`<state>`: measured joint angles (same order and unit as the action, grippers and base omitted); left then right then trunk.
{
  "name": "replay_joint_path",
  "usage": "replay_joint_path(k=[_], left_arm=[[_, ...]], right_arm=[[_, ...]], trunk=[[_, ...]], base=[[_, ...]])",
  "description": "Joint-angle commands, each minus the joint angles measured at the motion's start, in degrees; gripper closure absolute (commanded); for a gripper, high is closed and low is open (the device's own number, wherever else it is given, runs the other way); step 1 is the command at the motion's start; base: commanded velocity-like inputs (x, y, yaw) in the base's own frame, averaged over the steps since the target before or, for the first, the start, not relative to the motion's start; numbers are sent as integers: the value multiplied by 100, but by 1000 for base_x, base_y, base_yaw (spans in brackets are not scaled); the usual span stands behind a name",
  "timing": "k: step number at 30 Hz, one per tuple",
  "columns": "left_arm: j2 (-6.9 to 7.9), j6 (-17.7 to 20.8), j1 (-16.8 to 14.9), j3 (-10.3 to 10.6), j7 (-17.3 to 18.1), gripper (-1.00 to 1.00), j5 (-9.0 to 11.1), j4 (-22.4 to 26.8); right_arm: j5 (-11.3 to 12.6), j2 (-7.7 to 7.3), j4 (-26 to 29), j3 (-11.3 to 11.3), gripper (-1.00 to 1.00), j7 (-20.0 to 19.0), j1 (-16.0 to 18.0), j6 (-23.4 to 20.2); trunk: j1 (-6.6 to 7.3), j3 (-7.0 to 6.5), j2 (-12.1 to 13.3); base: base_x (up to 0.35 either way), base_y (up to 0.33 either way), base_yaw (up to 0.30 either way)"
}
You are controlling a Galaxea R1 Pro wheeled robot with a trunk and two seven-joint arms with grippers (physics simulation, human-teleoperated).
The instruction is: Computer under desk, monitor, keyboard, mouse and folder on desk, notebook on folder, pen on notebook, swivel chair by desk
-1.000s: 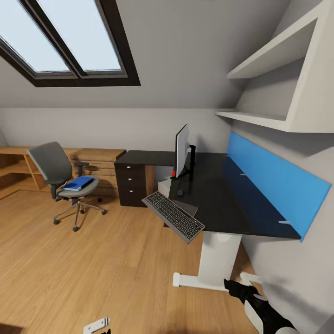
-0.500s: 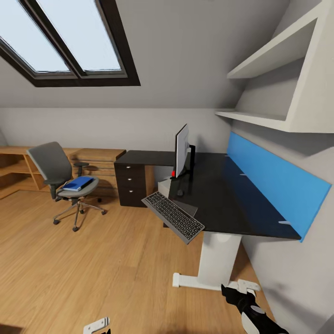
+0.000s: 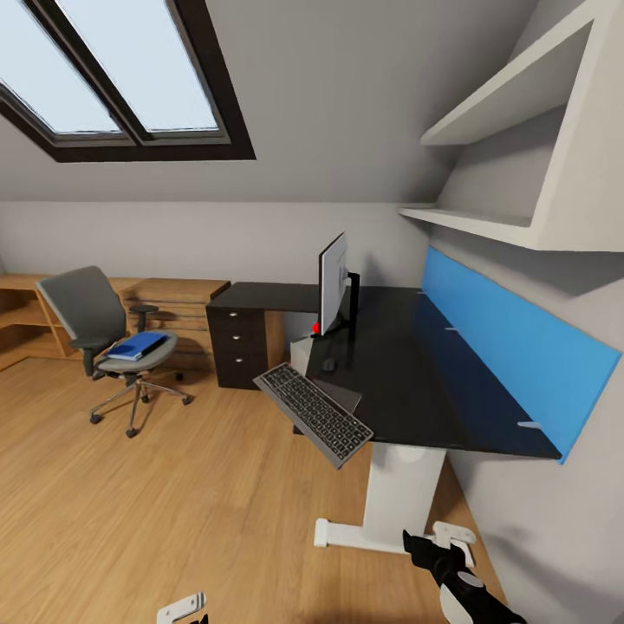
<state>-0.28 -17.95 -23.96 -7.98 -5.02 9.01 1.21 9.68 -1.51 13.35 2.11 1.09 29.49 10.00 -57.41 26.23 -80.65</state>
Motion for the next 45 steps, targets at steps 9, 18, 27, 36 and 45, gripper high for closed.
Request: replay_joint_path(k=[9, 18, 27, 36, 45], left_arm=[[-22, -24, -4, -36, -8, -100, 13, 2], [-281, 53, -4, -15, -55, -100, 13, 407], [-573, 1760, -4, -11, -82, -100, 19, 1968], [-727, 3069, -3, -11, -86, -100, 255, 3289], [-759, 3846, -63, -3, -50, -100, 1196, 3593]], right_arm=[[51, 55, -128, 0, -100, -4, 4, 289], [49, 85, -181, 0, -100, -9, 4, 317], [33, 121, -260, -1, -100, -12, 4, 318], [19, 122, -270, -1, -100, -20, 4, 319], [-132, 112, -428, -1, -100, -26, 4, 322]], trunk=[[0, 6, -3], [0, 6, -3], [0, 6, -3], [0, 6, -3], [0, 6, -3]], base=[[8, -7, 0], [0, 0, 0], [0, 0, 0], [0, 0, 0], [0, 0, 0]])
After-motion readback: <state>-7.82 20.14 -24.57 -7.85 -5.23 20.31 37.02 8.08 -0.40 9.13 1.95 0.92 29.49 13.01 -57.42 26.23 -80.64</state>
